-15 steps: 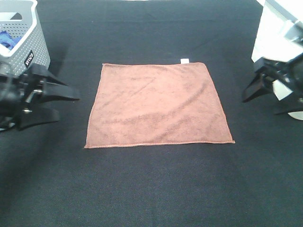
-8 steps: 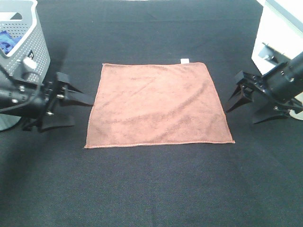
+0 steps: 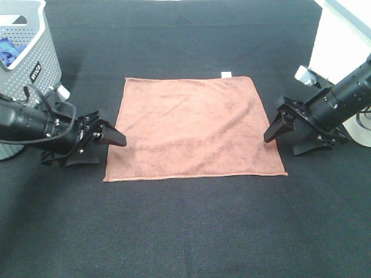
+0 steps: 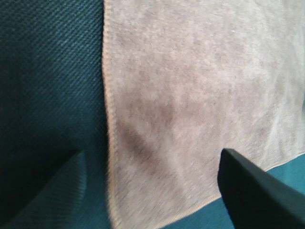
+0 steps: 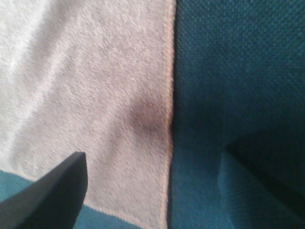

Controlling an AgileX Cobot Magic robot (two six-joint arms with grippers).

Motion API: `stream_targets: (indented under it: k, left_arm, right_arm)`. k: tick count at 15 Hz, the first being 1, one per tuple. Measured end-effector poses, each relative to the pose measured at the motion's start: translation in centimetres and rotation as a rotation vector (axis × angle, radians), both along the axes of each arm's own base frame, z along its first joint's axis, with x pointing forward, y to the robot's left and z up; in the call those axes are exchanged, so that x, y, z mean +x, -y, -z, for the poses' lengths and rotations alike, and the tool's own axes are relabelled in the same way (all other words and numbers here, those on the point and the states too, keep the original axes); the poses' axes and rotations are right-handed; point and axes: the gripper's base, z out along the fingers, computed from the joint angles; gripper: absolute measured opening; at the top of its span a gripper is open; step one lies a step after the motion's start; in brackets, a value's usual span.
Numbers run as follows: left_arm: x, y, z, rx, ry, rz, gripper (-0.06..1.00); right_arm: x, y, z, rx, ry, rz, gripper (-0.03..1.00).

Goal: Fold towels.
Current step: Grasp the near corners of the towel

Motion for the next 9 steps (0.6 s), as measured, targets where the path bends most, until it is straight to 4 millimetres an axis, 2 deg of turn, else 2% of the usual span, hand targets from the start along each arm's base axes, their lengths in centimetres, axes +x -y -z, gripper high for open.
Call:
stream_targets:
  k: [2, 6, 9]
  left_arm:
    - [0.4, 0.2, 0.3, -0.023, -0.003, 0.008, 0.73]
    - [1.7, 2.3, 1.4, -0.150, -0.019, 0.073, 0.73]
    - [1.9, 4.3, 1.7, -0.165, -0.015, 0.118, 0.71]
  right_arm:
    - [0.1, -0.2, 0.1, 0.007, 0.006, -0.008, 0.73]
    - [0.9, -2.9, 0.8, 0.048, 0.008, -0.064, 0.72]
    - [1.0, -3.7, 1.1, 0.062, 0.004, -0.062, 0.65]
